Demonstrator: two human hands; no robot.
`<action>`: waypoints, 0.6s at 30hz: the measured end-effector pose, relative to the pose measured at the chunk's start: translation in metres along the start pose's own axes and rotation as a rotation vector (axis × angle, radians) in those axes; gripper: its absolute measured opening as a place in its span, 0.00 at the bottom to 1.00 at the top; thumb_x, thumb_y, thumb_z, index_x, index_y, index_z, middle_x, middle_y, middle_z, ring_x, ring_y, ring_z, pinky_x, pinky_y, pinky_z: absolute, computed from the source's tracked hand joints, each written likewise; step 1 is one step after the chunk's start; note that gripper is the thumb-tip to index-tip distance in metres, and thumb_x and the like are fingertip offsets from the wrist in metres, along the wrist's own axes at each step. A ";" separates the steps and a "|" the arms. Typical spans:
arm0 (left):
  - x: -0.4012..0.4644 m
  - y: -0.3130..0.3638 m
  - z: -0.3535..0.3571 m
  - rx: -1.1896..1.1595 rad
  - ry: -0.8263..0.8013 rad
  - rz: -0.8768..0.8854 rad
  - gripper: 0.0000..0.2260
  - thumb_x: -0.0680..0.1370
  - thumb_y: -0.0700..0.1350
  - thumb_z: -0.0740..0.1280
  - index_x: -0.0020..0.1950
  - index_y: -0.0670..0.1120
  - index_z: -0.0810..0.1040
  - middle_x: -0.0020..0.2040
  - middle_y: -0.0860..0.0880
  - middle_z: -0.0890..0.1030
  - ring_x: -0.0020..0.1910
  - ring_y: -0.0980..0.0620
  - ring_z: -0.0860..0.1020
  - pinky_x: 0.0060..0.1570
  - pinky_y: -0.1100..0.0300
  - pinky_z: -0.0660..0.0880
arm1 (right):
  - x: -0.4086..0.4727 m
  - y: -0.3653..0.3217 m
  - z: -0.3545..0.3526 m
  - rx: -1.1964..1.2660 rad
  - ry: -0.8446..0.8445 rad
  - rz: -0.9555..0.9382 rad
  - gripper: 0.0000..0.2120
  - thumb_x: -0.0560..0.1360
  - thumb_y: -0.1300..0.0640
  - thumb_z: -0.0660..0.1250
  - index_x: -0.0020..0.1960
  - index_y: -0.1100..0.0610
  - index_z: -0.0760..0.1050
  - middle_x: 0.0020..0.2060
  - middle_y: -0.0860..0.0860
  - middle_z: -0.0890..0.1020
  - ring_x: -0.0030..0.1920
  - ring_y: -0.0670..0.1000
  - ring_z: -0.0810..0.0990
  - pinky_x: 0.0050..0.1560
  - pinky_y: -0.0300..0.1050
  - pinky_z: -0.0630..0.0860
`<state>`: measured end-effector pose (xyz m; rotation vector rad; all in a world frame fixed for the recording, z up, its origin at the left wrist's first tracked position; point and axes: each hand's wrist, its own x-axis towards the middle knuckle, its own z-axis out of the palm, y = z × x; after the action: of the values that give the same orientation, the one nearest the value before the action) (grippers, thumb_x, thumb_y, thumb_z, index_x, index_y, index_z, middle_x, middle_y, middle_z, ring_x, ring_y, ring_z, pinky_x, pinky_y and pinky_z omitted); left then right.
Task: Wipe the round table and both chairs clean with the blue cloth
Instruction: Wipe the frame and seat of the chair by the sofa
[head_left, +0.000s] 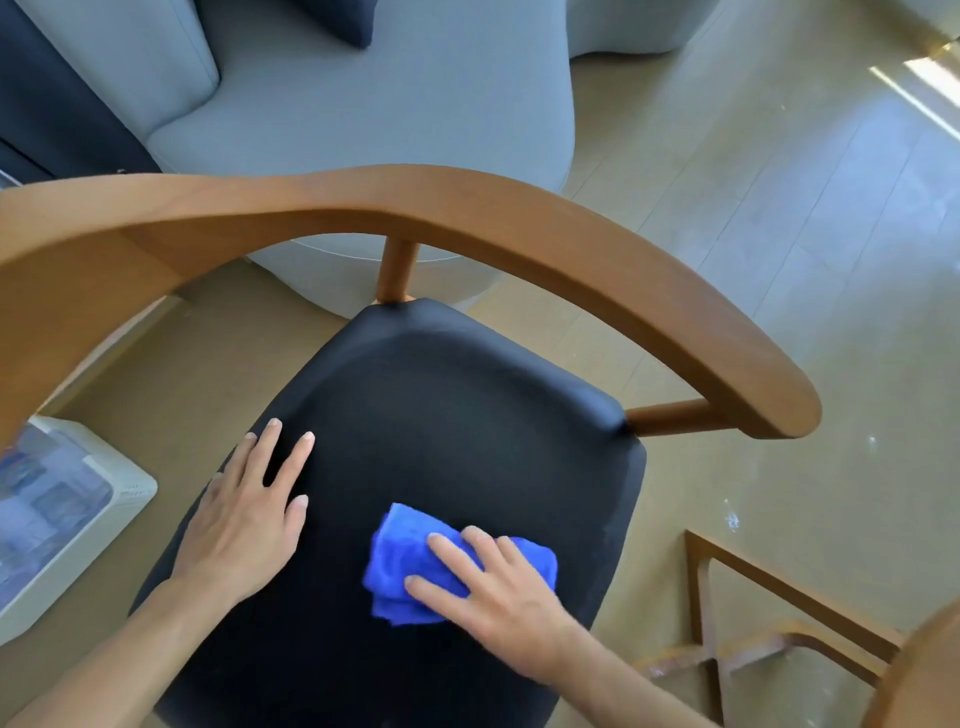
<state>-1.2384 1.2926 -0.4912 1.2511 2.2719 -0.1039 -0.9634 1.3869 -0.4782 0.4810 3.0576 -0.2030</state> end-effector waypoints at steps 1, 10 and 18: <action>-0.001 -0.001 0.001 0.009 -0.004 0.000 0.29 0.80 0.49 0.59 0.79 0.53 0.52 0.80 0.47 0.48 0.78 0.44 0.50 0.69 0.44 0.65 | -0.018 0.030 -0.005 -0.017 0.011 0.013 0.23 0.74 0.68 0.54 0.59 0.48 0.75 0.58 0.56 0.80 0.47 0.60 0.80 0.38 0.47 0.75; -0.001 -0.001 0.011 0.058 0.007 -0.003 0.30 0.80 0.51 0.57 0.79 0.54 0.47 0.80 0.46 0.44 0.78 0.43 0.47 0.72 0.43 0.57 | -0.041 0.036 0.006 0.317 0.302 1.134 0.28 0.67 0.76 0.63 0.65 0.61 0.74 0.62 0.62 0.73 0.57 0.65 0.75 0.55 0.55 0.75; -0.003 -0.002 -0.003 0.078 -0.082 0.011 0.30 0.81 0.49 0.57 0.79 0.55 0.45 0.79 0.48 0.40 0.78 0.46 0.44 0.72 0.46 0.60 | -0.018 -0.165 0.017 0.249 -0.103 -0.524 0.02 0.68 0.52 0.64 0.41 0.46 0.73 0.42 0.50 0.75 0.33 0.50 0.80 0.32 0.39 0.71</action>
<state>-1.2400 1.2900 -0.4878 1.2752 2.2089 -0.2381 -0.9970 1.2232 -0.4741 -0.3286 2.9972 -0.6046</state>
